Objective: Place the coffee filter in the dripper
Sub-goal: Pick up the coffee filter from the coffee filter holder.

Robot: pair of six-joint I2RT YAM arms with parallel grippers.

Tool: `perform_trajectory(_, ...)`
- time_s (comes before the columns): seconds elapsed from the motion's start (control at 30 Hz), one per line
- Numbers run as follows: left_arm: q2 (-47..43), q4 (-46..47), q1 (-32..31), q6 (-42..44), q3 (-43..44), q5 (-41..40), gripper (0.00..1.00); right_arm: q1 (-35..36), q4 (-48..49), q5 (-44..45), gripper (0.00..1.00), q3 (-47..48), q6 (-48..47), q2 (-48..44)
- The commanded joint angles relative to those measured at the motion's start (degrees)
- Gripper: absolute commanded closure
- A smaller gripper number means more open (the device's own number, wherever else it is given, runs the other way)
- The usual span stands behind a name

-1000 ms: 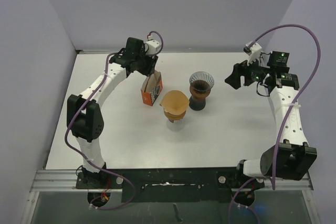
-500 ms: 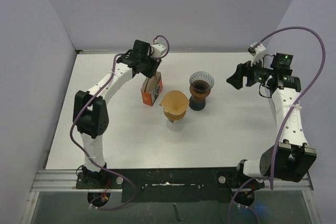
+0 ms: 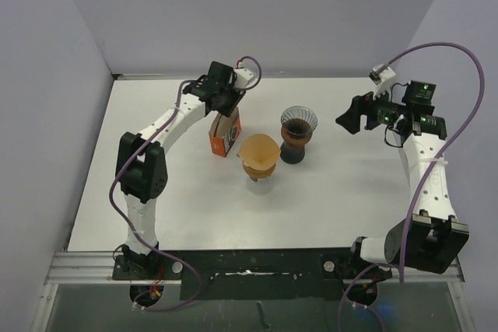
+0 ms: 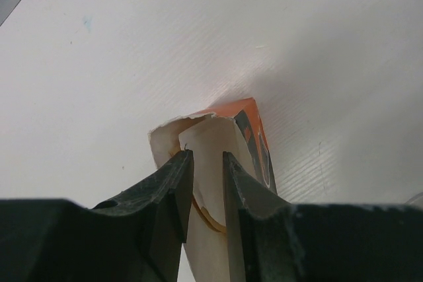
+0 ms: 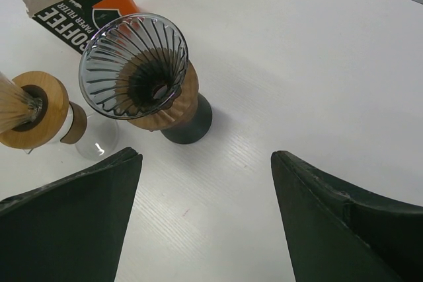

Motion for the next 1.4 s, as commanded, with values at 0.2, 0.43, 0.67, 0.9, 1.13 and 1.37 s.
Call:
perform_trajectory(0.2, 0.82, 1.77, -0.68, 1.52, 2.91, -3.86, 0.77, -0.96, 3.41, -2.67, 0.18, -0.71, 0.84, -2.31)
perform_trajectory(0.43, 1.19, 2.16, -1.02, 2.00, 2.56, -4.79, 0.77, -1.35, 3.83, -3.19, 0.18, -1.19, 1.19, -2.40)
perform_trajectory(0.67, 1.65, 2.76, -1.51, 2.75, 2.35, -5.54, 0.77, -1.60, 4.21, -3.38, 0.17, -1.66, 1.36, -2.53)
perform_trajectory(0.9, 2.39, 3.76, -2.32, 4.07, 1.81, -8.09, 0.78, -2.07, 4.57, -3.88, 0.16, -1.93, 1.73, -2.75)
perform_trajectory(1.13, 2.27, 4.93, -3.21, 4.98, 0.70, -10.63, 0.78, -2.26, 5.17, -4.34, 0.15, -2.53, 2.08, -2.93)
perform_trajectory(1.37, 1.36, 5.52, -4.00, 5.53, 0.03, -12.01, 0.78, -2.42, 5.51, -4.69, 0.15, -2.82, 2.35, -2.85)
